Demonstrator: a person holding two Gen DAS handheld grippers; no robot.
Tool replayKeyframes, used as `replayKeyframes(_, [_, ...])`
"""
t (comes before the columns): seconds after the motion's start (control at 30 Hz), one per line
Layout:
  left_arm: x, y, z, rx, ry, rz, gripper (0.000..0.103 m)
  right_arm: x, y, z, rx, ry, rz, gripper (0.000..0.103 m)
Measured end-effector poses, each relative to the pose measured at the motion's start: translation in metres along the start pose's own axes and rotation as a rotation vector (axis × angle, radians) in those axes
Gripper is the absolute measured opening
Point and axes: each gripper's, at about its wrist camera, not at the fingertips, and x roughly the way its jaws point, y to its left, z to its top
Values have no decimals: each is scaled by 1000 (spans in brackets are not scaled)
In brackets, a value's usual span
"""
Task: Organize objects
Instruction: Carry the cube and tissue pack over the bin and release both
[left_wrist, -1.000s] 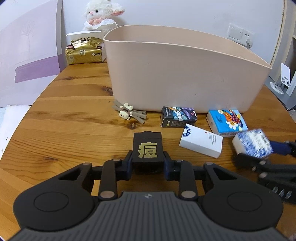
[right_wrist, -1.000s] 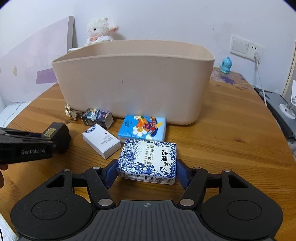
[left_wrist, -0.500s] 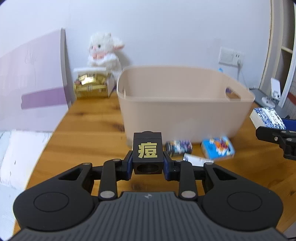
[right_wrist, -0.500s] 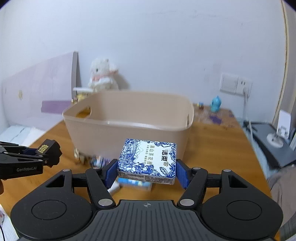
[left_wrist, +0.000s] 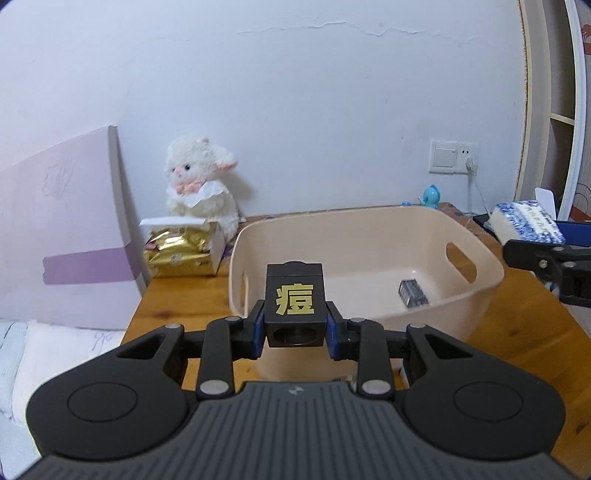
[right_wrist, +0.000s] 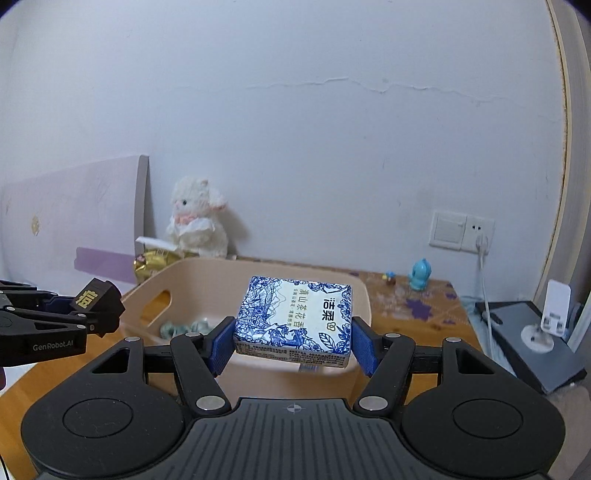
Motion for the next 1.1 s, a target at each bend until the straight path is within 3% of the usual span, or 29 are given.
replayKeyframes(0.43, [67,-9,36,29,76,-10,34,61,-9,22,-5,45,-42,62])
replayKeyframes(0.93, [142,-29,24,28,261,-18,34,140,-24,-1,19,235,-91,62])
replayKeyframes(1.1, [160,-28,18,14,335,-15,34,152,-13,-3,-49,277,-106,62])
